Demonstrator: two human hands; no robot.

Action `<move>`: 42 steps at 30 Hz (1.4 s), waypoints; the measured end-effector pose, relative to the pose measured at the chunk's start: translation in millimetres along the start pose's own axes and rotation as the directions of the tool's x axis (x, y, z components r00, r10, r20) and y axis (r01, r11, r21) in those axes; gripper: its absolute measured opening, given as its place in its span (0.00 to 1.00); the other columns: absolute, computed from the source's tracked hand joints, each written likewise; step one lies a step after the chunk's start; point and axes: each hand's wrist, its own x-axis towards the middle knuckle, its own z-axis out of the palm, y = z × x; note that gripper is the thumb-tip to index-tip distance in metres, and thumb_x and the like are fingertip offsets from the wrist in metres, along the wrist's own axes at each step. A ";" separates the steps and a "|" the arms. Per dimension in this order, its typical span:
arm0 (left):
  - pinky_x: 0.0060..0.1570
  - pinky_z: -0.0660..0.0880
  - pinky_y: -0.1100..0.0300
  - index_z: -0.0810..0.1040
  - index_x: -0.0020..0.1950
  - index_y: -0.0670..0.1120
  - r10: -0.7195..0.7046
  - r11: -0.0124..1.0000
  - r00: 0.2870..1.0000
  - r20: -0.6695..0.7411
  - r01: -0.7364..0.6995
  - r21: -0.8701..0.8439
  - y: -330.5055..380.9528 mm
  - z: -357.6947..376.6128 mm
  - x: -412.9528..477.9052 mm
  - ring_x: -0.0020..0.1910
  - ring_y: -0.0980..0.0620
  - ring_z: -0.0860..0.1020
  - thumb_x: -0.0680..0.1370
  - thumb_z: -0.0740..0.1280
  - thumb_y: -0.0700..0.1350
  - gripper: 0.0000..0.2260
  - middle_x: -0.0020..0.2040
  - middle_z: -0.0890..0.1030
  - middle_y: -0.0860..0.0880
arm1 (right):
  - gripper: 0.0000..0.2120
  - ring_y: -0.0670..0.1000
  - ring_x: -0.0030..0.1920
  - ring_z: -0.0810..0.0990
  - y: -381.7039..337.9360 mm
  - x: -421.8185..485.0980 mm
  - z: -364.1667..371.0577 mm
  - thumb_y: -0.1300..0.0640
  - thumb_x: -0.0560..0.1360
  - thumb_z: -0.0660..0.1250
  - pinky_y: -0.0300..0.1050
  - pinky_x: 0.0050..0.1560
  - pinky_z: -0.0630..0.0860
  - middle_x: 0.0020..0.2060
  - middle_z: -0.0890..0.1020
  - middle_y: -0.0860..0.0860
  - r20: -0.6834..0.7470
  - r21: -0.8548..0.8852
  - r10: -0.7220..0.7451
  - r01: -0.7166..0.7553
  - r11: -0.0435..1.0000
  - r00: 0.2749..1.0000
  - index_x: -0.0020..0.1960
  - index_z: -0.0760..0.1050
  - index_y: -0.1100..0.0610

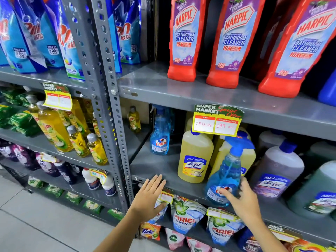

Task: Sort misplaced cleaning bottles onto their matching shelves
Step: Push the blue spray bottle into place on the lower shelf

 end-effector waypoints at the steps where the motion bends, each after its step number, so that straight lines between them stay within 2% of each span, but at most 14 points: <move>1: 0.71 0.42 0.52 0.60 0.78 0.44 -0.001 1.000 1.000 0.002 0.001 -0.003 0.7 -0.2 -0.6 0.77 0.43 0.57 0.79 0.58 0.64 0.35 0.78 0.59 0.44 | 0.30 0.46 0.50 0.84 -3.7 -1.4 5.9 0.48 0.66 0.79 0.52 0.50 0.81 0.49 0.84 0.44 -0.002 -0.018 -0.012 0.012 1.000 1.000 0.63 0.71 0.46; 6: 0.72 0.39 0.52 0.53 0.80 0.45 -0.004 0.999 1.000 -0.004 0.004 -0.037 1.3 1.2 0.1 0.78 0.43 0.48 0.80 0.56 0.63 0.35 0.80 0.51 0.46 | 0.28 0.46 0.48 0.84 -29.0 -4.1 34.8 0.45 0.66 0.79 0.51 0.48 0.82 0.48 0.84 0.41 0.039 -0.050 -0.068 0.070 0.996 0.997 0.61 0.69 0.45; 9: 0.73 0.37 0.51 0.47 0.81 0.47 -0.012 0.997 0.999 0.031 0.014 -0.072 0.8 4.1 0.5 0.78 0.45 0.39 0.80 0.53 0.63 0.35 0.80 0.44 0.47 | 0.29 0.44 0.45 0.84 -46.6 -2.8 51.9 0.44 0.66 0.79 0.46 0.43 0.81 0.45 0.83 0.41 0.058 -0.090 -0.101 0.106 0.990 0.993 0.61 0.70 0.49; 11: 0.74 0.37 0.50 0.45 0.81 0.47 -0.012 0.997 0.999 0.030 0.014 -0.078 0.0 5.2 1.1 0.78 0.46 0.37 0.80 0.52 0.64 0.35 0.80 0.41 0.48 | 0.28 0.44 0.43 0.83 -59.0 -3.4 66.5 0.43 0.66 0.78 0.43 0.40 0.81 0.44 0.83 0.41 0.075 -0.110 -0.115 0.123 0.986 0.991 0.59 0.69 0.47; 14: 0.73 0.38 0.50 0.48 0.80 0.46 -0.008 0.998 1.000 0.017 0.009 -0.064 0.4 6.1 0.7 0.78 0.45 0.41 0.80 0.54 0.64 0.36 0.80 0.45 0.47 | 0.27 0.48 0.44 0.84 -78.6 -7.7 92.9 0.41 0.68 0.76 0.47 0.41 0.81 0.45 0.84 0.45 0.082 -0.153 -0.144 0.155 0.976 0.986 0.60 0.70 0.50; 16: 0.73 0.40 0.49 0.51 0.80 0.43 -0.010 0.999 1.000 0.023 0.011 -0.053 1.7 6.5 0.4 0.78 0.44 0.44 0.79 0.55 0.64 0.36 0.80 0.48 0.45 | 0.26 0.49 0.45 0.83 -90.9 -7.9 110.7 0.42 0.69 0.76 0.44 0.41 0.80 0.46 0.84 0.46 0.061 -0.150 -0.167 0.174 0.973 0.984 0.59 0.71 0.52; 18: 0.73 0.39 0.49 0.48 0.80 0.42 -0.029 0.999 0.999 0.024 0.030 -0.041 3.3 7.6 2.1 0.78 0.44 0.43 0.79 0.54 0.64 0.38 0.80 0.46 0.45 | 0.24 0.50 0.46 0.83 -102.3 -4.6 122.6 0.43 0.70 0.76 0.38 0.39 0.75 0.47 0.84 0.48 0.033 -0.143 -0.165 0.168 0.975 0.986 0.58 0.72 0.53; 21: 0.73 0.36 0.50 0.44 0.79 0.41 -0.056 0.997 0.998 0.028 0.058 -0.052 3.5 9.9 3.2 0.78 0.45 0.39 0.79 0.52 0.65 0.39 0.79 0.42 0.46 | 0.22 0.54 0.47 0.83 -114.9 4.7 132.9 0.46 0.70 0.76 0.39 0.39 0.71 0.48 0.84 0.52 0.011 -0.132 -0.145 0.145 0.981 0.989 0.55 0.71 0.57; 23: 0.73 0.38 0.50 0.46 0.80 0.42 -0.051 0.995 0.999 0.014 0.052 -0.081 1.9 11.8 2.0 0.78 0.45 0.41 0.79 0.54 0.64 0.38 0.80 0.44 0.46 | 0.22 0.55 0.47 0.82 -119.4 8.2 137.4 0.47 0.70 0.76 0.39 0.38 0.67 0.48 0.84 0.54 0.001 -0.167 -0.141 0.140 0.976 0.990 0.55 0.71 0.58; 26: 0.74 0.40 0.49 0.48 0.80 0.42 -0.028 0.995 1.000 0.010 0.029 -0.093 -0.6 12.6 1.9 0.78 0.44 0.44 0.79 0.55 0.64 0.38 0.80 0.46 0.46 | 0.22 0.56 0.48 0.82 -126.3 11.4 144.8 0.48 0.71 0.76 0.40 0.39 0.70 0.49 0.84 0.54 0.006 -0.142 -0.167 0.167 0.976 0.986 0.57 0.72 0.57; 29: 0.74 0.35 0.51 0.46 0.80 0.43 -0.026 0.995 1.000 0.002 0.026 -0.098 -1.4 12.4 2.7 0.78 0.47 0.40 0.79 0.55 0.64 0.39 0.79 0.42 0.48 | 0.22 0.57 0.47 0.83 -140.0 19.7 154.7 0.49 0.71 0.76 0.38 0.35 0.70 0.49 0.84 0.55 -0.012 -0.118 -0.209 0.206 0.971 0.978 0.57 0.72 0.57; 32: 0.74 0.35 0.50 0.46 0.80 0.42 -0.036 0.993 0.999 0.007 0.037 -0.112 0.3 11.5 1.7 0.78 0.47 0.37 0.78 0.55 0.64 0.39 0.79 0.41 0.48 | 0.23 0.58 0.51 0.83 -154.6 34.2 168.6 0.50 0.70 0.77 0.46 0.43 0.77 0.52 0.84 0.55 0.037 -0.069 -0.201 0.203 0.977 0.979 0.58 0.71 0.57; 35: 0.74 0.36 0.50 0.47 0.80 0.42 -0.032 0.989 0.999 0.006 0.032 -0.147 0.0 9.5 0.9 0.78 0.47 0.38 0.78 0.56 0.64 0.39 0.79 0.43 0.47 | 0.26 0.56 0.57 0.82 -158.8 43.7 183.8 0.51 0.70 0.77 0.49 0.52 0.79 0.58 0.83 0.55 0.126 -0.057 -0.173 0.181 0.982 0.977 0.62 0.70 0.57; 42: 0.75 0.34 0.46 0.46 0.80 0.42 -0.014 0.991 1.000 0.028 0.018 -0.135 -4.2 8.3 0.8 0.78 0.48 0.38 0.78 0.54 0.64 0.39 0.80 0.45 0.46 | 0.31 0.56 0.59 0.82 -156.9 47.9 206.0 0.53 0.69 0.77 0.42 0.54 0.75 0.59 0.82 0.56 0.186 -0.013 -0.167 0.173 0.985 0.968 0.67 0.68 0.58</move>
